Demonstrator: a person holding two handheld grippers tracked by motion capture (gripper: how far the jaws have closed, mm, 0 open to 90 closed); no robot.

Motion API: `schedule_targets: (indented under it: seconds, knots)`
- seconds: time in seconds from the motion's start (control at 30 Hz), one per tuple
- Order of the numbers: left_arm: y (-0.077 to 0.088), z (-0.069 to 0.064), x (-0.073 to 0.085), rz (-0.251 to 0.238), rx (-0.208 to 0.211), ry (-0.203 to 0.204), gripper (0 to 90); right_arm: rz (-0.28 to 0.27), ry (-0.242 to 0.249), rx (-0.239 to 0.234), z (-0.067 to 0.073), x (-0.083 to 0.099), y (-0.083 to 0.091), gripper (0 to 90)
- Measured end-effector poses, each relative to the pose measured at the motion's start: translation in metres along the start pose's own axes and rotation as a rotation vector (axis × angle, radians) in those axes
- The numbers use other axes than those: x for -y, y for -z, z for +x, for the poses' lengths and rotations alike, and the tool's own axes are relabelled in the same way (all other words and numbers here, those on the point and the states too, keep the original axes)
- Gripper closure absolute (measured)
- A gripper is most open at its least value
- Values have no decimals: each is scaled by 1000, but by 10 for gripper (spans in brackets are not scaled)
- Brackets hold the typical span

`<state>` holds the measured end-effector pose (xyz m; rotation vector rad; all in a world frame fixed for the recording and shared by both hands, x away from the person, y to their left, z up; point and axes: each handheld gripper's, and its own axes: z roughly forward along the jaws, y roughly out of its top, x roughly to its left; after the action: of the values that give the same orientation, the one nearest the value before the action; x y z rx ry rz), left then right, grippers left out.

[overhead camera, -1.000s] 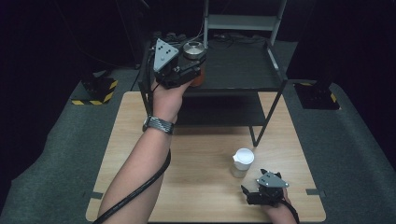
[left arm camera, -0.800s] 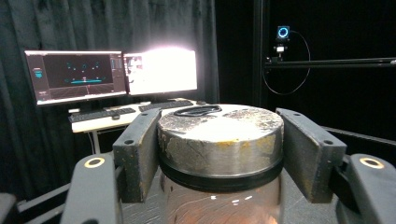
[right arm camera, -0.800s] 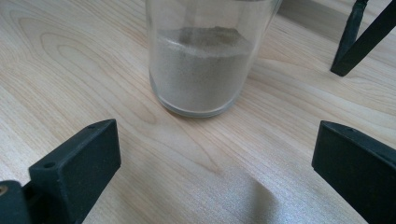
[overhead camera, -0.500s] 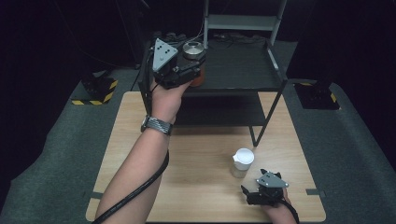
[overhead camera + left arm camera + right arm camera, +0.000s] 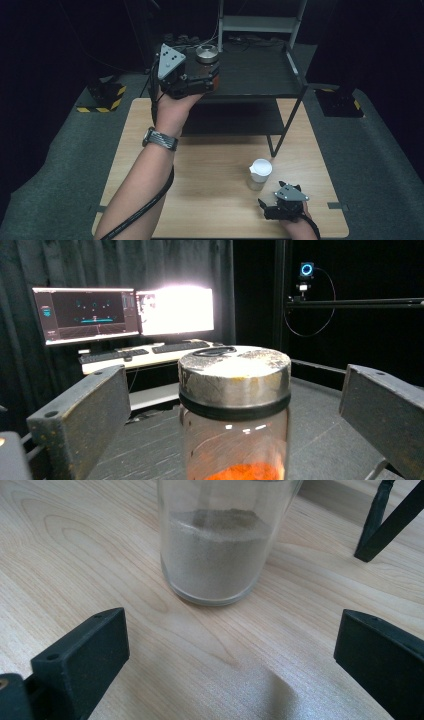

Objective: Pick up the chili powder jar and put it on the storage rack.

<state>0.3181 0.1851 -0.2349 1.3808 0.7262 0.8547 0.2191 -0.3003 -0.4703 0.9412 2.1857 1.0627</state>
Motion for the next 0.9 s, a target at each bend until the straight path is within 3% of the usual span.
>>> schedule_targets:
  seconds: [0.43,0.9]
  knots:
    - [16,-7,5,3,6,-1,4,1,2,0,0,0,0,1]
    - [42,-9,23,10,20,8,4,5,6,1,0,-1,0,1]
